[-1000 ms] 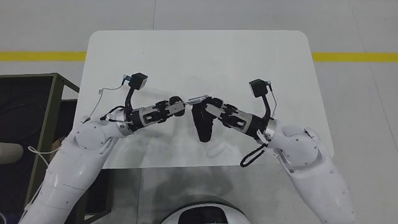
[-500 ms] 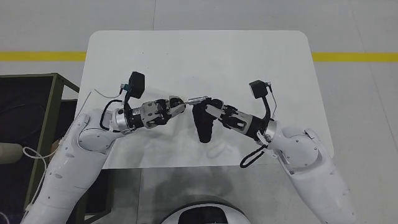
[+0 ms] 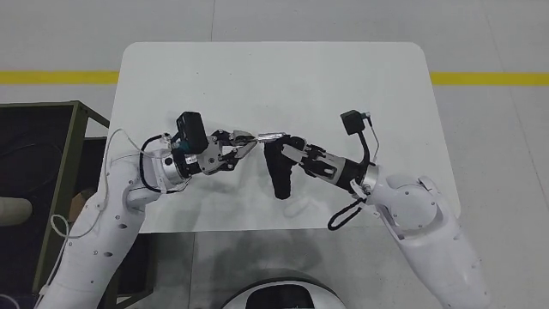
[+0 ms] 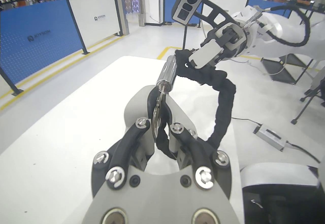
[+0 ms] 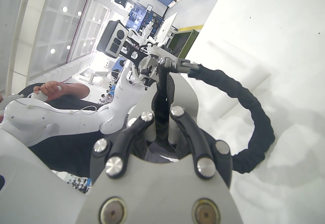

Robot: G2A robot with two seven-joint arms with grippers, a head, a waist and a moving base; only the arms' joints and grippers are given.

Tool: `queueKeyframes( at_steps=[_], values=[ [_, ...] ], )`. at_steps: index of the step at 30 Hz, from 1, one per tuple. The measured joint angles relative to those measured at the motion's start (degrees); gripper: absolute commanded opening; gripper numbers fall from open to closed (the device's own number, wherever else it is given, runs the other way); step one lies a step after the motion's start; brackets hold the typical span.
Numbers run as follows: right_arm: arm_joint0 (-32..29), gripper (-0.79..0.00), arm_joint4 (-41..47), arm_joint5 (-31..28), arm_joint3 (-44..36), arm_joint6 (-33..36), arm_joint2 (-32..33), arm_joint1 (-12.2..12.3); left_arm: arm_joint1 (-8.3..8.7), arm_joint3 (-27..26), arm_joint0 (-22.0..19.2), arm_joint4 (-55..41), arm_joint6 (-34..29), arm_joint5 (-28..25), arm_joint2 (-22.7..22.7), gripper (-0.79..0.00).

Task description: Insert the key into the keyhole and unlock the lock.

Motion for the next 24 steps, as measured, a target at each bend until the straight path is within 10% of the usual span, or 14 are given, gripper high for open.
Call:
queueKeyframes(
  at_steps=[8, 10, 17, 21, 23, 24],
  values=[
    [-0.2, -0.785, -0.28, 1.28, 0.1, -0.08, 0.64, 0.2, 0.02, 3.04, -0.13, 21.23, 18.93, 7.71, 2.25, -0.785],
    [-0.44, -0.785, -0.73, 1.66, 0.1, -0.34, 1.1, 0.3, -0.17, 5.24, -0.64, 21.76, 21.38, 9.2, 3.09, 0.0],
    [-2.11, -0.785, -10.17, 8.19, 0.99, -5.23, 3.49, 0.69, -1.0, 9.31, -1.28, 8.65, 19.14, 10.56, 2.71, 0.0],
    [-2.61, -0.785, -11.98, 13.77, 3.86, -6.77, 2.89, 0.55, -1.65, 11.87, 0.68, -17.92, 11.87, 7.8, 2.0, 0.0],
    [-2.24, -0.554, -12.79, 15.3, 5.53, -6.62, 2.14, 0.46, -1.75, 12.23, 1.83, -32.91, 6.73, 7.37, 2.67, 0.0],
    [-1.96, -0.151, -13.1, 15.78, 6.59, -6.6, 1.56, 0.38, -1.76, 12.42, 2.57, -43.37, 2.3, 7.73, 3.71, 0.0]
  ],
)
